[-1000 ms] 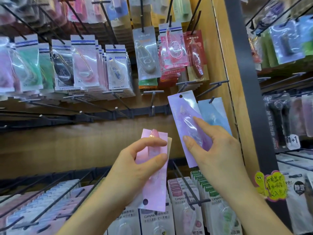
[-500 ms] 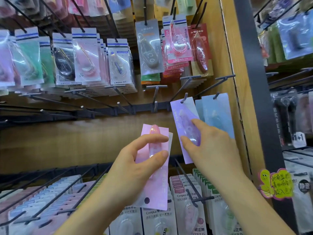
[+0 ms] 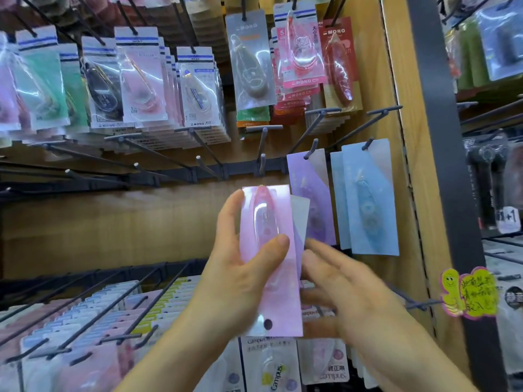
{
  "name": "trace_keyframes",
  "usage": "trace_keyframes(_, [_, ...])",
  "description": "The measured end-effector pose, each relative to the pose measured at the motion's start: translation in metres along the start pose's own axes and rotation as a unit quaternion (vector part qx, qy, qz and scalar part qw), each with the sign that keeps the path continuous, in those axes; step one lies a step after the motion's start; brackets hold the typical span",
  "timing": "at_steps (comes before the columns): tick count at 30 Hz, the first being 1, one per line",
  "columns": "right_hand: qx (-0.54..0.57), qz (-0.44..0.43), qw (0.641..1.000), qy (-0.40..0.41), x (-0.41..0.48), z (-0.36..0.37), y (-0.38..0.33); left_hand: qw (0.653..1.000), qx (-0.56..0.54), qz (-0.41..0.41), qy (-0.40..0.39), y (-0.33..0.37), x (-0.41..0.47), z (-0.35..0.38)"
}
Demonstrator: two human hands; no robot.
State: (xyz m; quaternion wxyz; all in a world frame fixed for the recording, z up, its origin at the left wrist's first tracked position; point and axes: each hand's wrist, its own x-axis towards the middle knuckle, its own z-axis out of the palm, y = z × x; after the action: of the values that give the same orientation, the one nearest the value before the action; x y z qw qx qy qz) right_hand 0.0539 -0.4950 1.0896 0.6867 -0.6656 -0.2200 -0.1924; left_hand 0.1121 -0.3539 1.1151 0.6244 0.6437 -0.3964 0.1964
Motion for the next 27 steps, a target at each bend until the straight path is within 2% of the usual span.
trace_keyframes(1, [0.034, -0.006, 0.999, -0.020, 0.000, 0.004, 0.002, 1.000, -0.012, 0.005, 0.003, -0.001, 0.000, 0.003])
trace_keyframes(3, [0.066, -0.027, 0.997, 0.002, 0.000, 0.008, 0.005, 0.999, -0.038, 0.014, 0.008, -0.003, 0.000, 0.007])
trace_keyframes(8, [0.051, -0.044, 0.997, 0.026, 0.002, 0.005, 0.009, 0.997, -0.066, 0.025, 0.002, 0.000, 0.000, 0.010])
trace_keyframes(12, [0.096, -0.037, 0.995, 0.019, 0.001, 0.003, 0.009, 0.996, -0.084, 0.003, -0.002, 0.004, 0.000, 0.003])
trace_keyframes(15, [0.090, -0.043, 0.994, 0.045, 0.003, 0.001, 0.013, 0.997, -0.073, -0.030, 0.025, 0.008, -0.001, -0.004])
trace_keyframes(17, [0.061, -0.060, 0.994, 0.075, 0.004, 0.000, 0.015, 0.995, -0.066, -0.020, 0.070, 0.010, 0.000, -0.010])
trace_keyframes(19, [0.039, -0.080, 0.990, 0.106, 0.004, -0.004, 0.016, 0.991, -0.044, 0.013, 0.124, 0.013, 0.001, -0.026])
trace_keyframes(21, [0.025, -0.092, 0.988, 0.125, 0.004, -0.006, 0.017, 0.988, 0.041, 0.037, 0.144, 0.014, 0.002, -0.041])
trace_keyframes(24, [0.011, -0.096, 0.985, 0.141, 0.007, -0.008, 0.018, 0.980, 0.168, 0.048, 0.093, 0.014, -0.001, -0.044])
trace_keyframes(27, [0.006, -0.099, 0.985, 0.138, 0.008, -0.005, 0.018, 0.985, 0.163, 0.007, 0.052, 0.017, -0.008, -0.028])
